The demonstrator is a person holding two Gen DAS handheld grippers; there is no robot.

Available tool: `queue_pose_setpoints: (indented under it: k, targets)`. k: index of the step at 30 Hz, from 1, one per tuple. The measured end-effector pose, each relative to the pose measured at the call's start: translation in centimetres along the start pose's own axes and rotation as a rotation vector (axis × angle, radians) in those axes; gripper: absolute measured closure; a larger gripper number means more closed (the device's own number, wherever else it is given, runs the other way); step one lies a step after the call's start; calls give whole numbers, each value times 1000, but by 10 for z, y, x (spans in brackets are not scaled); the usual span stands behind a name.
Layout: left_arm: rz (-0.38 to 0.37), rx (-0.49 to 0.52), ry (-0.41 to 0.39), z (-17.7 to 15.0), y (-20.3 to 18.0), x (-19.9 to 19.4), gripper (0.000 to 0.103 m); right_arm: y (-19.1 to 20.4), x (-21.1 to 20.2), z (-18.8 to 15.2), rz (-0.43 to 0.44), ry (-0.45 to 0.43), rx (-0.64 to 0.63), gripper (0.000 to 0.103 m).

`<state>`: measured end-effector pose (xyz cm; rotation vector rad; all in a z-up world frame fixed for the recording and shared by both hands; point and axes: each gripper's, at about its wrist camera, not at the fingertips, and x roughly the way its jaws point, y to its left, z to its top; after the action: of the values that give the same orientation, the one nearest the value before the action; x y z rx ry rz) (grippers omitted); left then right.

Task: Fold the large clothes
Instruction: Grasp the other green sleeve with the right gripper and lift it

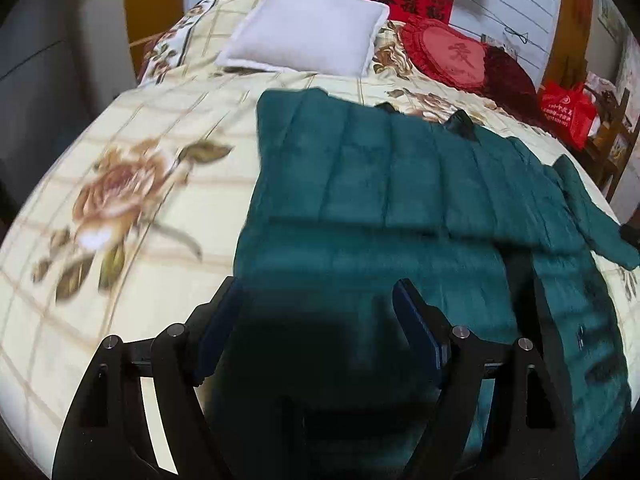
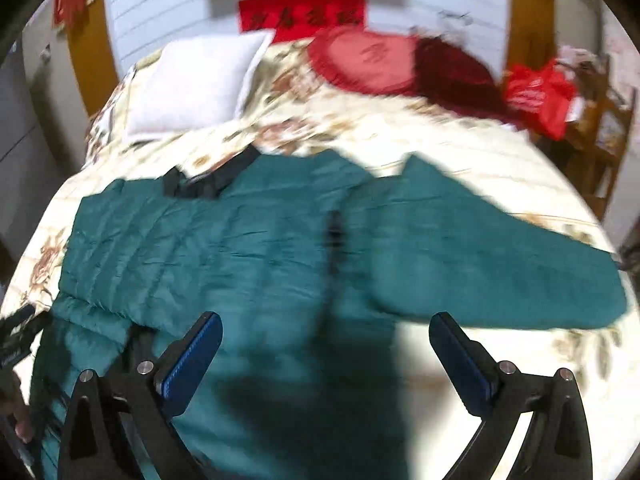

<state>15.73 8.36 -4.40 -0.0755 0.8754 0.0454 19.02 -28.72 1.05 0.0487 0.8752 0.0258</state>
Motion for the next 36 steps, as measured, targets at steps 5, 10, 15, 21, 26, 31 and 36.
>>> queue_pose_setpoints:
  k: [5, 10, 15, 21, 26, 31, 36]
  targets:
    - [-14, -25, -53, -23, 3, -22, 25, -103, -33, -24, -83, -5, 98, 1]
    - [10, -11, -59, -37, 0, -9, 25, -247, -38, -51, -190, 20, 338, 1]
    - [50, -9, -60, -39, -3, -8, 25, -352, -27, -69, -163, 27, 590, 1]
    - [72, 12, -46, -39, -5, -4, 25, -382, 13, -60, -59, 7, 669, 1]
    - [79, 5, -41, -38, -4, -4, 25, -375, 35, -47, -70, -10, 664, 11]
    - [70, -13, -32, -36, -1, -4, 25, -362, 45, -38, -73, -5, 589, 69]
    - [61, -40, -48, -32, 4, -12, 25, -349, 9, -30, -128, -98, 538, 84]
